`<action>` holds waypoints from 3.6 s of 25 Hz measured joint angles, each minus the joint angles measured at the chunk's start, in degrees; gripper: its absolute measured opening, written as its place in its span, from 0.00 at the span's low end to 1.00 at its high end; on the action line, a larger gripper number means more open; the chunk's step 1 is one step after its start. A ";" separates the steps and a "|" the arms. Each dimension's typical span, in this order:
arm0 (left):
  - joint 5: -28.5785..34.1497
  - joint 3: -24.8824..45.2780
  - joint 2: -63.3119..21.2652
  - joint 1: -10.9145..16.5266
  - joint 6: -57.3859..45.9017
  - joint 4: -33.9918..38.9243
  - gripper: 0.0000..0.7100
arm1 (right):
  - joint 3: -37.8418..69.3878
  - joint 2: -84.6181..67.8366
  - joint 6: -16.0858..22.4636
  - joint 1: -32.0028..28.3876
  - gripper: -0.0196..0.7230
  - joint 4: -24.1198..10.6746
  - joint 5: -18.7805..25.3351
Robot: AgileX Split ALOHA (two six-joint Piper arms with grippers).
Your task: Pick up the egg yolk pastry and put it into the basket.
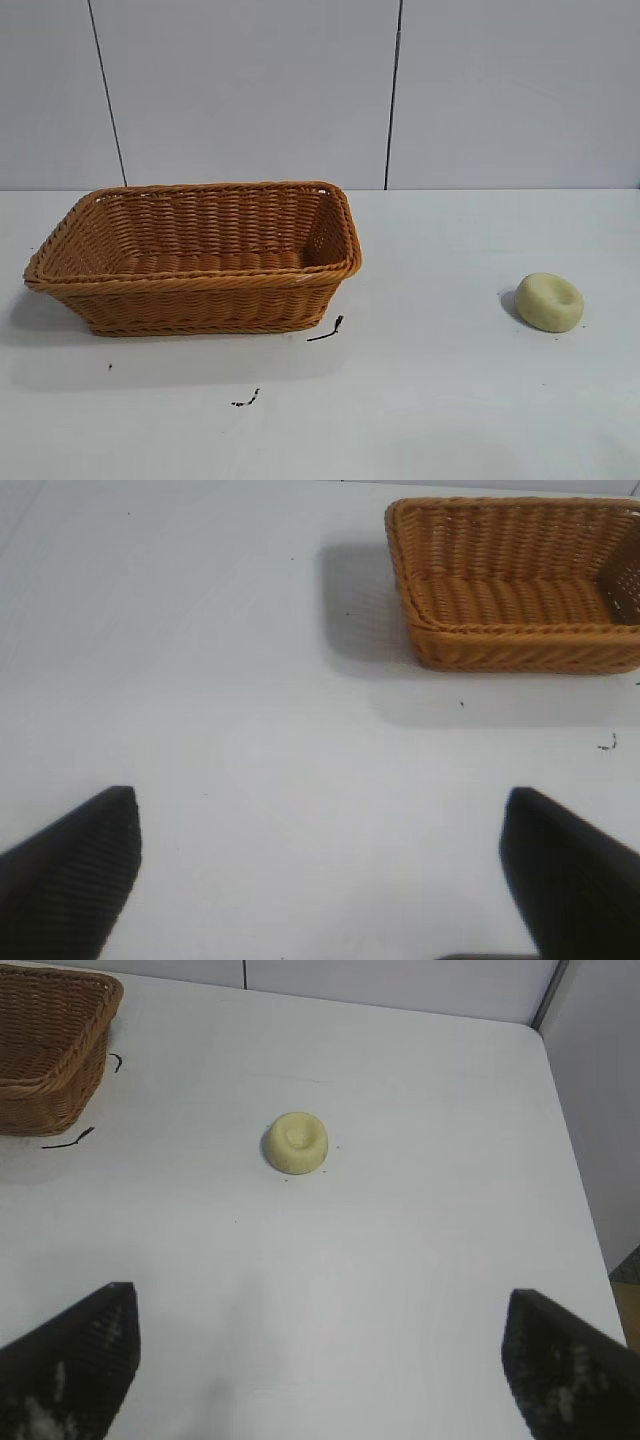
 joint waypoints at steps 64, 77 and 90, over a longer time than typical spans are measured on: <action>0.00 0.00 0.00 0.00 0.00 0.00 0.98 | -49.94 122.19 -0.76 0.00 0.82 3.91 -17.42; 0.00 0.00 0.00 0.00 0.00 0.00 0.98 | -50.25 120.16 -1.07 0.00 0.20 3.91 -15.50; 0.00 0.00 0.00 0.00 0.00 0.00 0.98 | -72.27 112.05 -1.14 1.42 0.19 4.15 3.72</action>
